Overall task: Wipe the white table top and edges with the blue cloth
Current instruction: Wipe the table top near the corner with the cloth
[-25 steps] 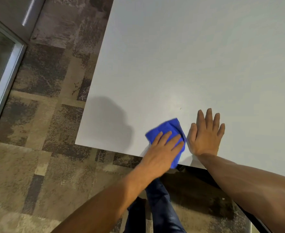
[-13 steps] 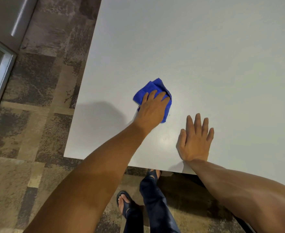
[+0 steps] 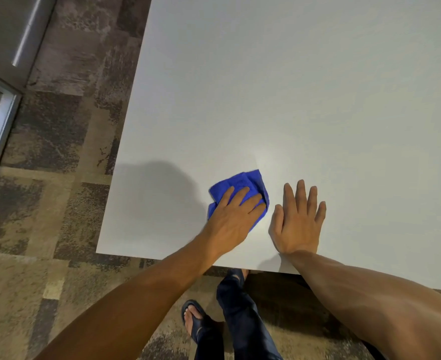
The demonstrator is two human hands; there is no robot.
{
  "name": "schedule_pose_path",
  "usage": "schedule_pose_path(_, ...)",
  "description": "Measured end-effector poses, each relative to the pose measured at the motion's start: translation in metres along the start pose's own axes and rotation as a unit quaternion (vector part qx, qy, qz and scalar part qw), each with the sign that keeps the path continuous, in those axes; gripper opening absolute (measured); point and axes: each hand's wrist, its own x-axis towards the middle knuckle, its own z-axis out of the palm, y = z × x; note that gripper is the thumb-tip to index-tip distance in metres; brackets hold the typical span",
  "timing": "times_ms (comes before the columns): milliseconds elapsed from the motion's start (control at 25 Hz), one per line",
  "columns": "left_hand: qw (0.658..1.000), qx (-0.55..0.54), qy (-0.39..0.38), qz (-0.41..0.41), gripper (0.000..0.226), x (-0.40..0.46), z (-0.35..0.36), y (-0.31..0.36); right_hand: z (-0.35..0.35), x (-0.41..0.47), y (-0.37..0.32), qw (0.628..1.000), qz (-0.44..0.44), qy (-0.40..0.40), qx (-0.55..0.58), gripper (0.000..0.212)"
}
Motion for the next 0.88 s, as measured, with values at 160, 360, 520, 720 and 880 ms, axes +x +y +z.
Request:
schedule_pose_path(160, 0.993, -0.022, 0.000, -0.118, 0.069, 0.046, -0.021, -0.044, 0.000, -0.001, 0.001, 1.000, 0.000, -0.003, 0.003, 0.062)
schedule_pose_path(360, 0.962, -0.091, 0.120, -0.227, 0.052, 0.014, -0.033, -0.134, 0.000, -0.002, 0.000, 1.000, 0.000, -0.010, 0.005, 0.061)
schedule_pose_path(520, 0.949, -0.093, 0.097, -0.286, 0.058, -0.020, -0.033, -0.162, 0.000, 0.000, 0.001, 1.000, -0.002, -0.015, 0.006, 0.062)
schedule_pose_path(720, 0.938, -0.106, 0.075, -0.322, 0.068, -0.042, -0.029, -0.150, 0.001, -0.001, 0.002, 1.000, 0.001, -0.015, 0.002, 0.063)
schedule_pose_path(880, 0.921, -0.126, 0.068, -0.363, 0.066, -0.076, -0.023, -0.150, 0.003, 0.002, 0.002, 1.000, 0.001, -0.020, 0.005, 0.062)
